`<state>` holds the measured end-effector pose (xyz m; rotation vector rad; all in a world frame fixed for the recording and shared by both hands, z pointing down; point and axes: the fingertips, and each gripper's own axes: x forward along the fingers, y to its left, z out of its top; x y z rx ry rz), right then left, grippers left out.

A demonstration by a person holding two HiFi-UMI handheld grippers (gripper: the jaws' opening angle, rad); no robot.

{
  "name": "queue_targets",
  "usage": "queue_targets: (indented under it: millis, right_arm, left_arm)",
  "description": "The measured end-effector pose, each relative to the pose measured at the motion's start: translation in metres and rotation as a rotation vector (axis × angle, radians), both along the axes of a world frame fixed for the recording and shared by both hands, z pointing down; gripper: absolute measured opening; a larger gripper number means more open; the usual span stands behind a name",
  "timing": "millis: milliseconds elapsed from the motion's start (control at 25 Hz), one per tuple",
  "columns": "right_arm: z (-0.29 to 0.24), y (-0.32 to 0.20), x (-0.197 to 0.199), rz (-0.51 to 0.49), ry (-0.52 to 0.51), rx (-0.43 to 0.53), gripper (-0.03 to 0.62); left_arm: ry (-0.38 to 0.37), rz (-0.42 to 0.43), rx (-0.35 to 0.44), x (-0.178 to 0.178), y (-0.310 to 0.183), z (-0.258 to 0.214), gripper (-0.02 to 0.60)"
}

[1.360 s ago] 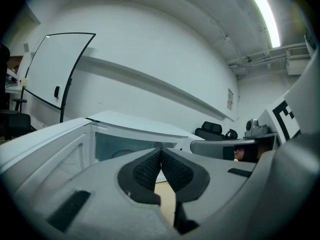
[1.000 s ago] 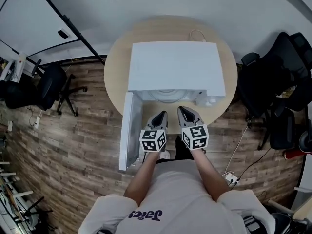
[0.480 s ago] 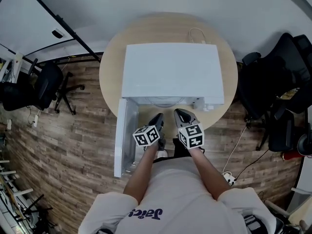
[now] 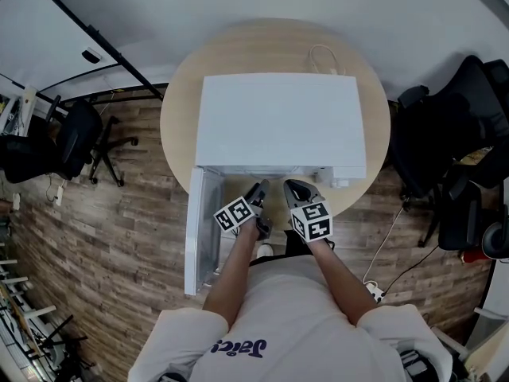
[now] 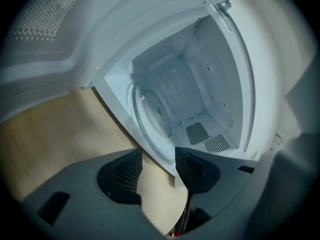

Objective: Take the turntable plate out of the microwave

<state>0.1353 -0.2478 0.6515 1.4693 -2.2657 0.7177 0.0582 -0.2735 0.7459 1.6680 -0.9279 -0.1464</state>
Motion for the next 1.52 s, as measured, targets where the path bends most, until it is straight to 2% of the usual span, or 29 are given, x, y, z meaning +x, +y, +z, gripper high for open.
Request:
queue_targets:
  millis: [200, 320, 440, 520, 640, 920, 1160, 1520]
  right_arm:
    - [0.005, -0.003, 0.006, 0.007, -0.007, -0.019, 0.018]
    - [0.010, -0.004, 0.008, 0.011, -0.009, -0.036, 0.018]
    - [0.014, -0.004, 0.009, 0.016, -0.010, -0.052, 0.018]
    - [0.018, -0.003, 0.008, 0.020, -0.016, -0.066, 0.018]
    - [0.024, 0.000, 0.007, 0.032, -0.039, -0.091, 0.018]
    - [0.036, 0.007, 0.009, 0.081, -0.113, -0.149, 0.018]
    - [0.047, 0.013, 0.011, 0.163, -0.255, -0.187, 0.018]
    - [0.077, 0.027, 0.014, 0.340, -0.580, -0.253, 0.020]
  left_arm:
    - [0.107, -0.067, -0.076, 0.001, -0.013, 0.009, 0.193]
    - [0.136, -0.117, -0.136, -0.003, -0.016, 0.018, 0.192]
    - [0.155, -0.140, -0.159, -0.005, -0.020, 0.019, 0.190]
    - [0.162, -0.143, -0.170, -0.005, -0.022, 0.019, 0.159]
    - [0.177, -0.167, -0.203, -0.008, -0.023, 0.021, 0.062]
    - [0.249, -0.197, -0.250, -0.010, -0.021, 0.021, 0.043]
    - [0.286, -0.195, -0.261, -0.013, -0.016, 0.016, 0.037]
    - [0.332, -0.225, -0.277, -0.018, 0.003, 0.015, 0.035]
